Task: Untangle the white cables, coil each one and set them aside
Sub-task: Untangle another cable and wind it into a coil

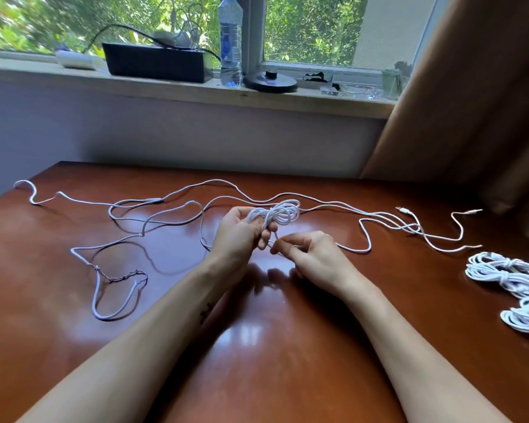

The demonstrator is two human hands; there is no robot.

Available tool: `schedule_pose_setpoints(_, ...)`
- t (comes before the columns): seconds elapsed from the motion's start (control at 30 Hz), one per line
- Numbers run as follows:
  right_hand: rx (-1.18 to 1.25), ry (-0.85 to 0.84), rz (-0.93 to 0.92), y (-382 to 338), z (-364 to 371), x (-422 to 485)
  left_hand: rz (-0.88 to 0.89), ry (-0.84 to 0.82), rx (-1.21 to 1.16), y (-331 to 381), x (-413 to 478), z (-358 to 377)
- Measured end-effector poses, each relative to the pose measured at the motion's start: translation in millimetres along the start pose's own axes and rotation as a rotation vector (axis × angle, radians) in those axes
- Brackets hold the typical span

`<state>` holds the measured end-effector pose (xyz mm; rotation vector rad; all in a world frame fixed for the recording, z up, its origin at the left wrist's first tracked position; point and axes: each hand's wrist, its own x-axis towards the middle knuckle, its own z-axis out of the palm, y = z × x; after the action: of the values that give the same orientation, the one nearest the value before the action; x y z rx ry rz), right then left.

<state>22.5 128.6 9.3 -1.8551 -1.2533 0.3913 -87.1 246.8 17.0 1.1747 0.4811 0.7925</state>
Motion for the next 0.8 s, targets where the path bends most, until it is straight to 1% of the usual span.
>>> schedule_pose_setpoints(0.17, -0.407, 0.069, -0.241, 0.7, -0.1, -0.8, 0.022, 0.068, 0.204, -1.6, 1.0, -2.7)
schedule_pose_setpoints(0.2, -0.483, 0.1, -0.301, 0.2, 0.1, -0.9, 0.046, 0.083, 0.277, -2.9, 1.9, -4.8)
schedule_pose_setpoints(0.27, -0.573, 0.14, -0.417, 1.9, 2.5, 0.0, 0.155, 0.108, 0.488, -5.8, 3.9, -9.6)
schedule_pose_setpoints(0.33, -0.579, 0.148, -0.487, 3.7, 6.4, 1.8, 0.243, 0.114, 0.668, -6.1, 1.8, -12.6)
schedule_pose_setpoints(0.43, -0.623, 0.23, -0.584, 3.0, 8.9, 4.4, 0.295, 0.115, 0.743, -4.8, -0.8, -13.0)
schedule_pose_setpoints(0.53, -0.674, 0.327, -0.623, -0.8, 5.0, 4.0, 0.291, 0.071, 0.745, -2.7, -2.9, -11.8)
schedule_pose_setpoints(0.6, -0.661, 0.355, -0.628, -2.4, 4.9, 2.8, 0.286, 0.03, 0.717, -0.6, -5.7, -9.3)
schedule_pose_setpoints(0.7, -0.551, 0.37, -0.617, -2.7, 6.9, 1.7, 0.301, -0.031, 0.686, -1.2, -8.2, -6.0)
schedule_pose_setpoints(0.8, -0.448, 0.4, -0.524, -0.3, 8.9, 0.2, 0.301, -0.067, 0.663, -2.0, -9.2, -4.8)
